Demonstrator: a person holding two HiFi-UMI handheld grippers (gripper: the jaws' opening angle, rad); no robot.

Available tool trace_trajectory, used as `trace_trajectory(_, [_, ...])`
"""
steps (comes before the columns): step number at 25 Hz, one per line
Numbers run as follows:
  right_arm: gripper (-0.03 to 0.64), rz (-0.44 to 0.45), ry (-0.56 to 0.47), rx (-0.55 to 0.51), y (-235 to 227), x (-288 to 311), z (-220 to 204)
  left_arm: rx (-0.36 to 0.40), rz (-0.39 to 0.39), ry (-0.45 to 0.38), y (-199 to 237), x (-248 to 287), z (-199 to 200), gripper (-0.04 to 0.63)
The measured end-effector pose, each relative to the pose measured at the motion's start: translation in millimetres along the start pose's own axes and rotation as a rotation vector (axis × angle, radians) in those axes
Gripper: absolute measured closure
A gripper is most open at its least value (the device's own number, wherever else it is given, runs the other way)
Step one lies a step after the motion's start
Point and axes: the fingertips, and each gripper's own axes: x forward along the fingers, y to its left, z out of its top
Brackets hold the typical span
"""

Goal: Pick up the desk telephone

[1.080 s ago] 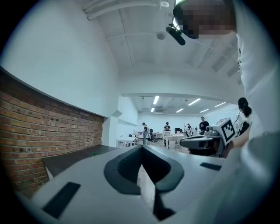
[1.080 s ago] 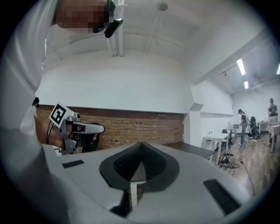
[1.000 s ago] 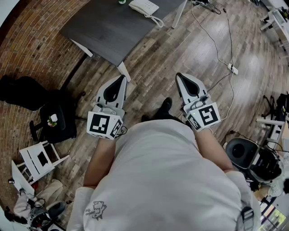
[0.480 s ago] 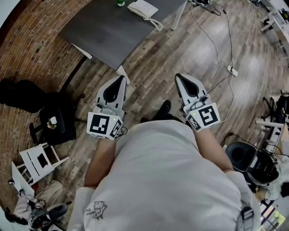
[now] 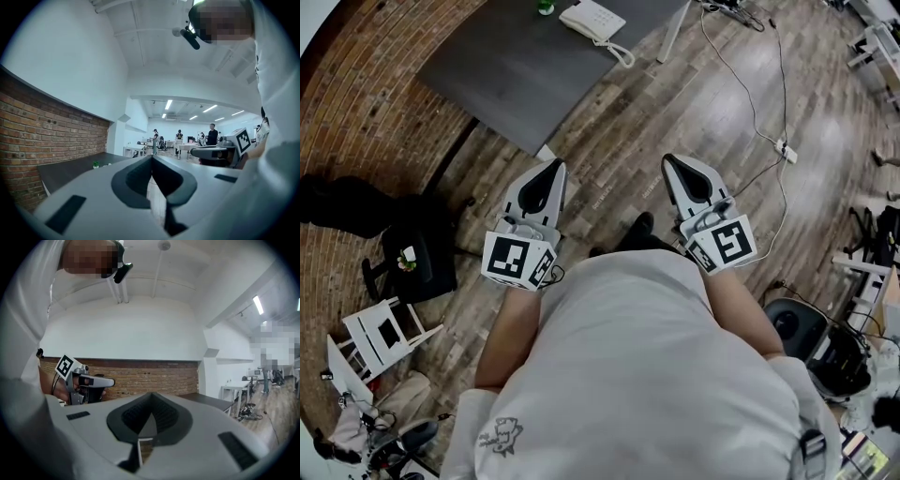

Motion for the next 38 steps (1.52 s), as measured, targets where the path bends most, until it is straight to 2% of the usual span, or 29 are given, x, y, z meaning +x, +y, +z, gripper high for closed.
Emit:
trace_trajectory(2, [0.597, 0.005, -0.005, -0.001, -15, 4, 1, 0.0, 0.0, 0.002, -1, 16, 0, 0.584])
trace_trajectory(3, [0.549, 0.015, -0.003, 0.002, -22, 7, -1, -0.004, 0.001, 0.003, -1, 26, -1, 0.554])
trace_trajectory(7, [0.469, 0.063, 0.02, 0.013, -47, 19, -10, -0.027, -0.002, 0.018, 0, 65, -9, 0.404])
trace_trajectory(11, [0.432, 0.074, 0.034, 0.02, -83, 23, -12, -0.02, -0.003, 0.027, -7, 105, -8, 0.336])
trace_trajectory(21, [0.416, 0.092, 0.024, 0.052, -151, 7, -12, -0.007, -0.021, 0.056, -40, 176, -7, 0.295])
trace_trajectory(27, [0.413, 0.075, 0.021, 0.058, -169, 8, -13, -0.006, -0.027, 0.061, -42, 194, -4, 0.277])
trace_trajectory(38, [0.413, 0.026, 0.043, 0.091, -193, 17, -27, -0.014, -0.094, 0.069, -38, 238, -11, 0.264])
